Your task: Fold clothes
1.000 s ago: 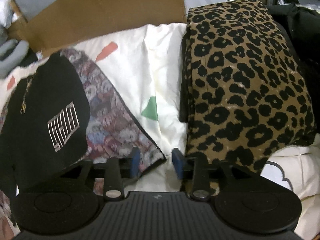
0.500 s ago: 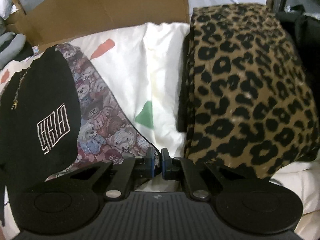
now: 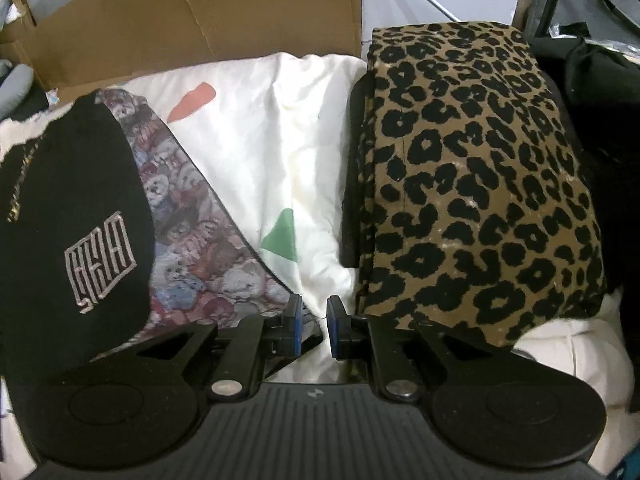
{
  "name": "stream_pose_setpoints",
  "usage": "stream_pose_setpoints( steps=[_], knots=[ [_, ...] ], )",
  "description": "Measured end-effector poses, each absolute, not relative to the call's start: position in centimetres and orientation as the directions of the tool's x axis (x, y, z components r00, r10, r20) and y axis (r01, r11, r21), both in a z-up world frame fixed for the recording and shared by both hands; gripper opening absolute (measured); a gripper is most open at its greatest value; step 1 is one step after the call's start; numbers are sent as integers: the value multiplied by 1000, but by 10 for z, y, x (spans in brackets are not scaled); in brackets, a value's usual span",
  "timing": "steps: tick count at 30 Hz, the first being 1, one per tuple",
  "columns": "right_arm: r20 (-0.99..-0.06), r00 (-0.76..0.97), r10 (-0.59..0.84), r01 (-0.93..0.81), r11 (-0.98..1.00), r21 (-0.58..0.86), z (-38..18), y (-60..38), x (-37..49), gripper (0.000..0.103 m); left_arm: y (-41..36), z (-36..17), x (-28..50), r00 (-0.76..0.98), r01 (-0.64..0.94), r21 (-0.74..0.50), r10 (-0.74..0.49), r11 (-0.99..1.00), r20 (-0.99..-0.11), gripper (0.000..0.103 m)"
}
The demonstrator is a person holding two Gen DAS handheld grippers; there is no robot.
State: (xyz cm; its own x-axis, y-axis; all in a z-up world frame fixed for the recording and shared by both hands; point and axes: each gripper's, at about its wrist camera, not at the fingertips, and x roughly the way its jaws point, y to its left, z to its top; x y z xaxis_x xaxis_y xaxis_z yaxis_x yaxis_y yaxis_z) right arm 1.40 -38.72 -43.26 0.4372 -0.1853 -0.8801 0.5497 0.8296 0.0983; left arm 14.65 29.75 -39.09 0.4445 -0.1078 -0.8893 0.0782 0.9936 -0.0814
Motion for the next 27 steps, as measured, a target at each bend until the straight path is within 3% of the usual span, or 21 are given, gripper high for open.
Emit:
stream_pose_setpoints(
  steps=[2,6,12,27],
  knots=[
    [-876,447,-181,545,832,106,-426,-380,13,13,299,-393,146,449,78,-102,-126,992,-885,23],
    [-863,477,-166,522,844,126,-415,-366,13,14,302,-396,145,455,81,-134,-157,988,-877,12],
    [-842,518,-151,508,846,161,-406,-353,14,14,308,-385,141,450,107,-127,-162,986,-878,7],
    [-853,521,-37,351,920,175,-413,-312,38,17,299,-355,141,396,145,-114,-163,983,-904,6]
  ],
)
